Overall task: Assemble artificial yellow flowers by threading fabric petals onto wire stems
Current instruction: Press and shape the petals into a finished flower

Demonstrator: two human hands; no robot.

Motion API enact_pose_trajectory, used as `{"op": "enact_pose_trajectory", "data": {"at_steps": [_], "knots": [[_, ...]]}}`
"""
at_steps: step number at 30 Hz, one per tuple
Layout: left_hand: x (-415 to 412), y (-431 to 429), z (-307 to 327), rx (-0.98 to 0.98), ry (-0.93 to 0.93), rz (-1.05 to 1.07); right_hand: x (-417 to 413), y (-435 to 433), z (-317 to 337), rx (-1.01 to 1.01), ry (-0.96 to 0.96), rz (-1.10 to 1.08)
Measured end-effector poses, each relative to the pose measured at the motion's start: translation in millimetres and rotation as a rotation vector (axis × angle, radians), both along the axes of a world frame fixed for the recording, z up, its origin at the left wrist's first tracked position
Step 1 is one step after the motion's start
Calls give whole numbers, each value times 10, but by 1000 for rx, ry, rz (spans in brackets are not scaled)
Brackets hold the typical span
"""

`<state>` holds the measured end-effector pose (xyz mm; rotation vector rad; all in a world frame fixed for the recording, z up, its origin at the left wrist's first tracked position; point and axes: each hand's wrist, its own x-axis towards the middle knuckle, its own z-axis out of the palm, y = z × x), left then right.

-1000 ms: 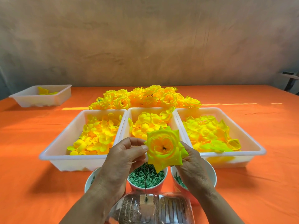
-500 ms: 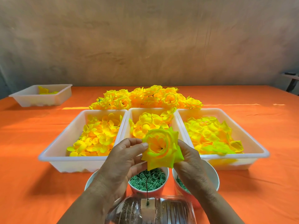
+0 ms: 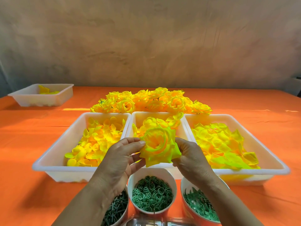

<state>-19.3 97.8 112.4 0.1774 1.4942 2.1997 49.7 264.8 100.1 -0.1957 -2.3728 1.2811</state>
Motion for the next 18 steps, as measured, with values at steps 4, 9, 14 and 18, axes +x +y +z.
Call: {"op": "enact_pose_trajectory", "data": {"at_steps": [4,9,14,18], "knots": [[-182,61,-35,5,-17,7,-178,111,87,59,-42,13],[-370,97,-155,-55,7,64,-431,348,114,4,-67,-2],[-386,170,-321,-311,180,19,-772,834,201,-236,-129,-167],[-408,187,-366,-475,298,-9,-1073,1424,275,-451,-80,-411]]}}
